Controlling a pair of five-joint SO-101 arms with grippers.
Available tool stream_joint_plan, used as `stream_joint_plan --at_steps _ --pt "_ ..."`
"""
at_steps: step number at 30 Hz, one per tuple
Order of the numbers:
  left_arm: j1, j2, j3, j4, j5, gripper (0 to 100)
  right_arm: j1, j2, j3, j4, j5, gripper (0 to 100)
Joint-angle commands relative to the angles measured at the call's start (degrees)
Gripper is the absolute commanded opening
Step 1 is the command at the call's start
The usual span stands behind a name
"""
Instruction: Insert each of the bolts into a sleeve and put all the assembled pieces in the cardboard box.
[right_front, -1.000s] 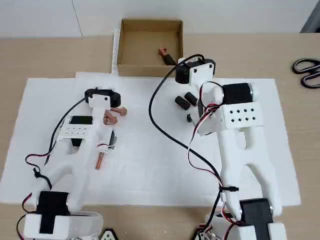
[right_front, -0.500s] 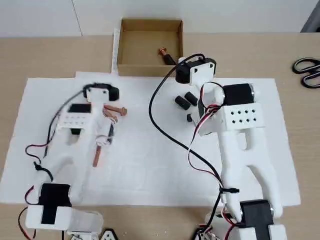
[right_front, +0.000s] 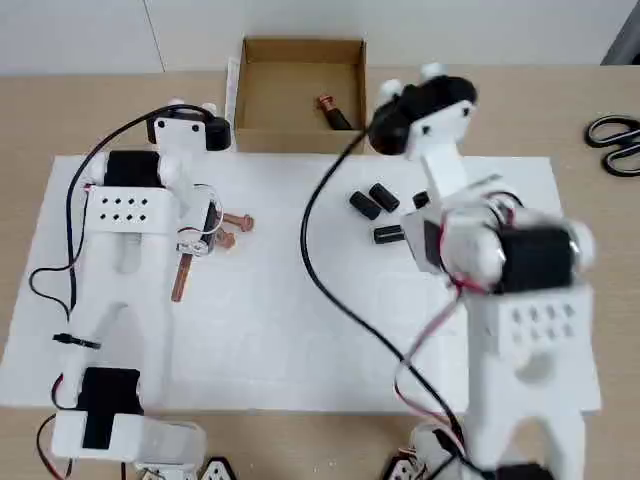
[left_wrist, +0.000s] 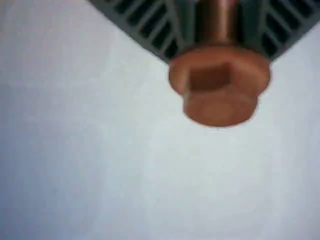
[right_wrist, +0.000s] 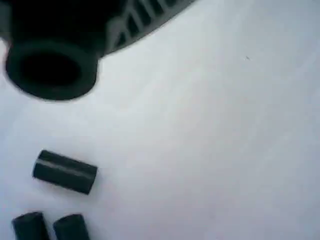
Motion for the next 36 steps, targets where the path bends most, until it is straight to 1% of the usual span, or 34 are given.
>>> stream_joint_plan --at_steps 1,3,6,10,12,16,17,19,22,24,28,31,36 --pt "0.18 -10.55 -3.12 0.70 0.26 1 0.04 -8.66 -2.46 -0.40 -0.09 0.4" --pt "0.18 -17.41 -3.12 -0.79 1.67 1 0.13 -12.97 -2.37 -0.31 -0.18 0.4" --pt "0.18 -27.34 -2.77 -4.31 5.89 1 0.22 -17.98 -1.58 -0.40 -0.35 0.4" --pt "0.18 -36.92 -2.33 -11.69 12.13 1 0.13 -22.90 6.95 -0.75 -0.44 0.4" --pt "0.18 -39.91 0.13 -16.18 15.38 1 0.22 -24.92 12.84 -1.27 -0.44 0.4" --pt "0.18 -42.90 9.27 -26.29 23.03 1 -0.04 -28.97 25.32 -8.92 -0.62 0.4" --pt "0.26 -43.25 11.30 -28.13 24.88 1 -0.04 -29.85 28.48 -11.47 -1.23 0.4" --pt "1.23 -43.78 14.46 -30.95 27.69 1 -0.13 -31.96 35.16 -16.57 -4.75 0.4" --pt "3.96 -44.40 17.36 -33.32 29.19 1 -0.13 -35.65 44.31 -23.78 -11.43 0.4" --pt "6.51 -44.84 18.51 -33.85 29.19 1 -1.54 -38.46 49.85 -28.62 -13.98 0.4" --pt "11.96 -45.10 20.18 -36.40 29.19 1 -9.36 -44.44 59.87 -37.49 -14.24 0.4" --pt "15.03 -45.10 20.26 -38.07 29.19 1 -14.99 -48.66 65.67 -42.15 -14.15 0.4" --pt "19.25 -44.57 20.97 -38.33 30.33 1 -19.30 -54.64 71.38 -45.93 -14.15 0.4"
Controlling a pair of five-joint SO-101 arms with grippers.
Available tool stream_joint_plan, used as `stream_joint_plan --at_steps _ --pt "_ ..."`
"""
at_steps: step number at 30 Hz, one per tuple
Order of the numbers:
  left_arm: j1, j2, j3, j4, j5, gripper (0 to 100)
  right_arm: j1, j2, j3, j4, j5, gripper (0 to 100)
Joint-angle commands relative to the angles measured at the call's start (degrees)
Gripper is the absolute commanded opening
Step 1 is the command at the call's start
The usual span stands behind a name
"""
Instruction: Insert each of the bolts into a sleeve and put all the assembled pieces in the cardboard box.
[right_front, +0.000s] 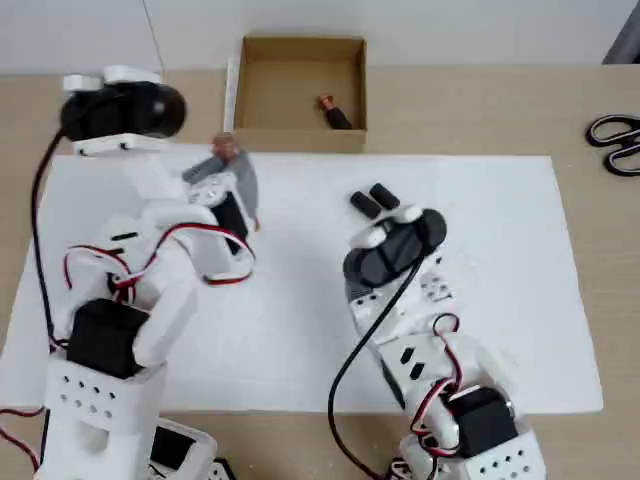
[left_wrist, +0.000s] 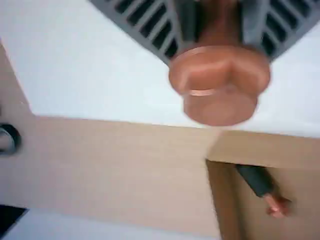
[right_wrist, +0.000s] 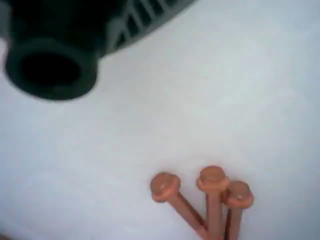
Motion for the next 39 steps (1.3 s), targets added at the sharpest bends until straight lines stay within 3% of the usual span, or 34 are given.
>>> stream_joint_plan --at_steps 1,11,17,30,39 --pt "2.64 -1.14 1.27 -2.55 0.35 1 -2.95 -4.26 1.93 -2.68 -0.53 0.4" --pt "5.98 -1.67 17.63 -22.24 0.18 1 -7.87 -10.51 9.76 -2.33 -0.88 0.4" --pt "10.37 -1.58 19.91 -22.51 0.18 1 -7.87 -13.58 11.87 -2.86 -0.88 0.4" --pt "10.73 -1.76 22.81 -22.77 0.26 1 -7.87 -14.64 13.01 -2.95 -1.14 0.4" --pt "14.24 -5.98 23.25 -24.44 0.09 1 -7.78 -14.64 13.80 -2.95 -6.15 0.4"
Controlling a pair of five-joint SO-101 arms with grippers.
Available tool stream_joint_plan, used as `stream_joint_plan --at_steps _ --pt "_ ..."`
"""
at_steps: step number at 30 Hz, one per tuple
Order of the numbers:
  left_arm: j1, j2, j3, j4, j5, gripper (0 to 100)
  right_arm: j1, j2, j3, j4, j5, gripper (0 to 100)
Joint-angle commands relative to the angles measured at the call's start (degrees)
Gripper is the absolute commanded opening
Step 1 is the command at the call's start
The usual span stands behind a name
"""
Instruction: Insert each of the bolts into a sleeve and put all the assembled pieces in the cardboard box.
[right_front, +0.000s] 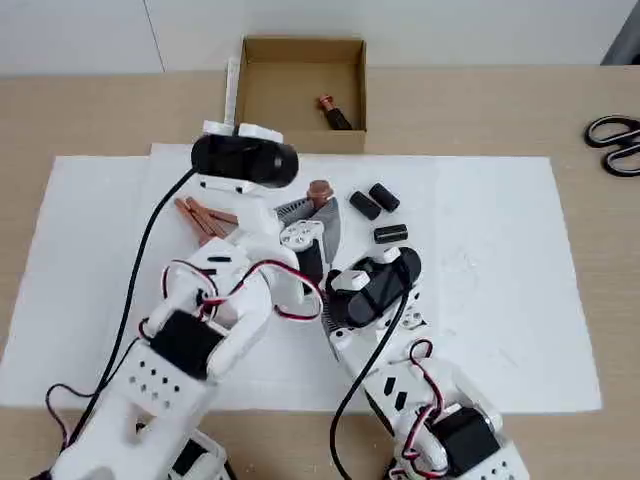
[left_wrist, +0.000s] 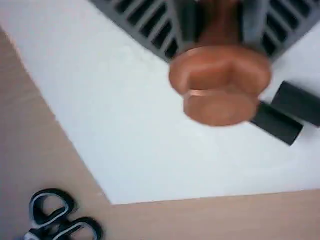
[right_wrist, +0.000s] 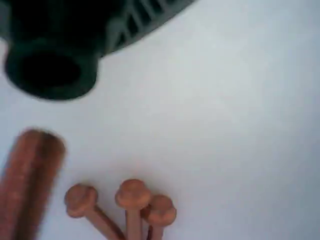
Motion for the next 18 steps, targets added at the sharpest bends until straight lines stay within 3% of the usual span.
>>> stream_joint_plan --at_steps 1,18 --pt "0.44 -3.25 -0.31 -2.02 0.09 1 -0.40 -0.57 -0.53 -1.45 -0.70 0.4" --pt "1.67 -7.91 8.92 -8.62 -2.37 1 -0.40 -0.84 0.97 -3.38 -0.70 0.4"
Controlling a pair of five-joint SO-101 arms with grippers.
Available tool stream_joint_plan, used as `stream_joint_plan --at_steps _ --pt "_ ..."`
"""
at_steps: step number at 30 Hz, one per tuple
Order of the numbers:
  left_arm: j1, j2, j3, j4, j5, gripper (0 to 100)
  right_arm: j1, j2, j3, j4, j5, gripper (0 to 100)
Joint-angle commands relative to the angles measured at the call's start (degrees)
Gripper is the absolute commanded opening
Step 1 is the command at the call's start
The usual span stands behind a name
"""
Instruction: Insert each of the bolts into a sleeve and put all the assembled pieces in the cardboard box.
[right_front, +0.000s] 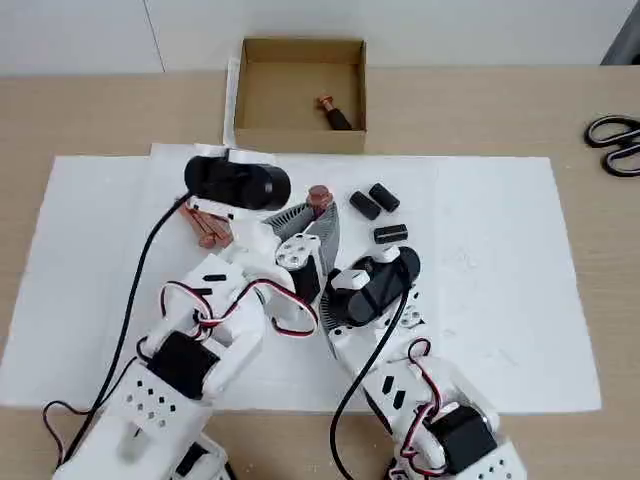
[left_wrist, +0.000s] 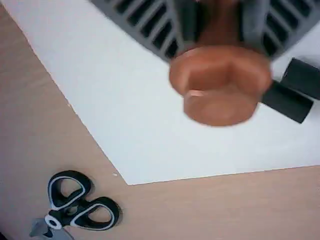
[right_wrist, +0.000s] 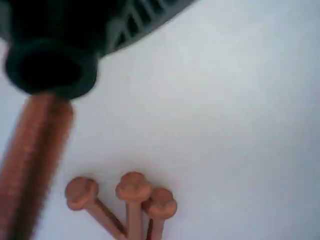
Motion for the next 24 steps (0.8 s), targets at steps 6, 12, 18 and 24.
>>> stream_joint_plan --at_steps 6,12,18,24 --pt "0.62 -2.02 0.40 -1.76 -0.53 1 -0.40 -0.92 -0.26 -1.36 -0.62 0.4" --pt "0.62 -1.93 0.48 -1.76 -0.53 1 -0.40 -0.92 -0.35 -1.36 -0.70 0.4" --pt "0.62 -2.02 3.38 -4.48 -1.41 1 -0.40 -0.92 -0.35 -1.36 -0.70 0.4" --pt "0.62 -2.02 4.18 -5.80 -3.69 1 -0.40 -0.92 -0.35 -1.36 -0.70 0.4"
